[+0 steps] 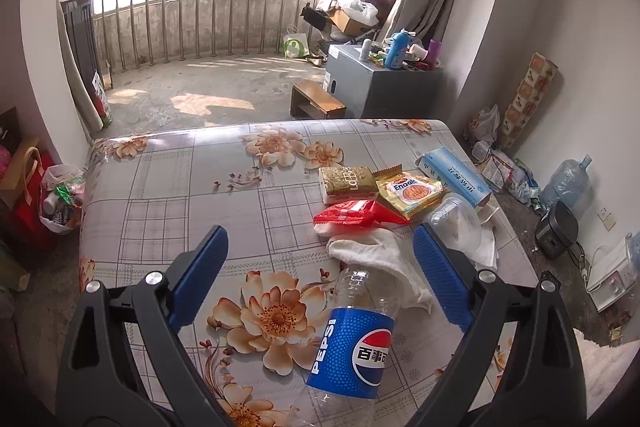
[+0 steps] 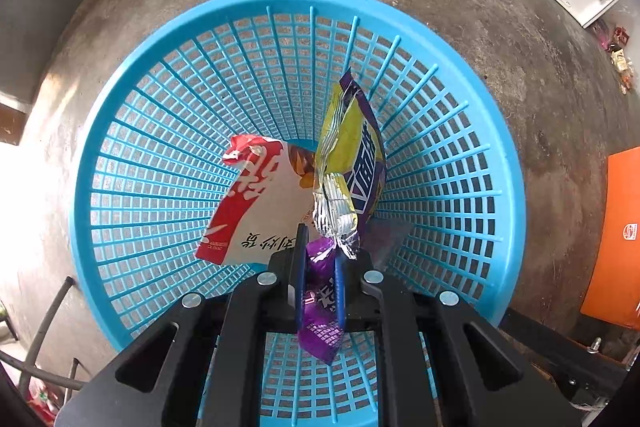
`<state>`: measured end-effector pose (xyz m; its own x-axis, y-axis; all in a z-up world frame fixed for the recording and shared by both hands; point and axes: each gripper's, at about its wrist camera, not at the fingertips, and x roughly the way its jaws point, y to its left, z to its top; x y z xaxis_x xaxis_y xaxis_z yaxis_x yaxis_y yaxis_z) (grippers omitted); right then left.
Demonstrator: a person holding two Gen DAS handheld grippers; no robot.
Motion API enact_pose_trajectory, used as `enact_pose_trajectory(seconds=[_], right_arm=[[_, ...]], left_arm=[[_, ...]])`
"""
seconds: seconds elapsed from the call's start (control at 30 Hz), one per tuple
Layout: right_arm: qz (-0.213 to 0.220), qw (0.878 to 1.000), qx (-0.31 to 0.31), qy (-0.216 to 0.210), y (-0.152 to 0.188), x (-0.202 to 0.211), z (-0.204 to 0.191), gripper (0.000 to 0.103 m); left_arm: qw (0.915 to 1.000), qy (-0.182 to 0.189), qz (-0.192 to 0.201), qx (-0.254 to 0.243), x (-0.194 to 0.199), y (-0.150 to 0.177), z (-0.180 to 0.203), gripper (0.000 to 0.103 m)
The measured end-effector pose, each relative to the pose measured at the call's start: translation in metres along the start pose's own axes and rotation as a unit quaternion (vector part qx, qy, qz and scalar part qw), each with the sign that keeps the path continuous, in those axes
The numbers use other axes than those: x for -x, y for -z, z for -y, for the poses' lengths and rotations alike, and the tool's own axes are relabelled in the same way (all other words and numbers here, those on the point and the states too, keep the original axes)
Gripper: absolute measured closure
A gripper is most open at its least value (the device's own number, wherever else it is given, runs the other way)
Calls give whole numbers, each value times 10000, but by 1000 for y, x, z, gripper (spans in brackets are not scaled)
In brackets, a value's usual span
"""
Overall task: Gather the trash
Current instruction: 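Move the left gripper back to the table while the right releases the purple bag in the basket, then grasp the clear Pepsi bottle around its label with the right gripper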
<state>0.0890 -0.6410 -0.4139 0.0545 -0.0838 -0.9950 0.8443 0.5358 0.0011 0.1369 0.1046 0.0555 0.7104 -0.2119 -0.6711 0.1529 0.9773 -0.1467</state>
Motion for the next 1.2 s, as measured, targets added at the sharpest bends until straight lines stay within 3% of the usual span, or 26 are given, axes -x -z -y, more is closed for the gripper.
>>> enact_pose_trajectory(seconds=[0.1,0.13,0.23,0.33,0.5,0.6,0.7,0.87,0.97,1.07,1.1,1.13,1.2], right_arm=[[-62,9997,230,-25,1,-1,-5,87],[-5,9996,242,-120,0,5,-4,73],[202,9980,151,-588,-2,34,6,56],[471,9965,185,-665,2,67,17,43],[997,9918,229,-759,19,129,38,43],[1514,9805,139,-1244,36,184,49,43],[1852,9574,297,-2195,63,249,41,43],[1875,9039,1449,-3562,137,342,-31,43],[1305,8667,2186,-4289,184,367,-92,43],[570,8321,2809,-4748,238,377,-158,43],[267,8190,3009,-4877,256,377,-180,43],[13,8080,3169,-4967,272,375,-199,43],[-414,7974,3384,-4980,308,372,-236,43]], left_arm=[[10000,4,6,21,0,0,-1,14],[10000,19,21,35,1,1,-2,14],[9999,80,73,70,3,2,-4,14],[9997,181,91,116,2,5,-7,14],[9994,268,146,167,6,13,-12,14],[9996,158,209,117,11,18,-17,14],[9996,-33,243,119,17,25,-27,14],[9990,-264,257,260,24,40,-51,14],[9986,-339,205,342,25,51,-64,14],[9984,-403,4,404,17,64,-72,14],[9984,-374,-70,413,12,69,-75,17],[9985,-325,-170,417,8,73,-76,26],[9981,-196,-379,436,-3,81,-79,33]])
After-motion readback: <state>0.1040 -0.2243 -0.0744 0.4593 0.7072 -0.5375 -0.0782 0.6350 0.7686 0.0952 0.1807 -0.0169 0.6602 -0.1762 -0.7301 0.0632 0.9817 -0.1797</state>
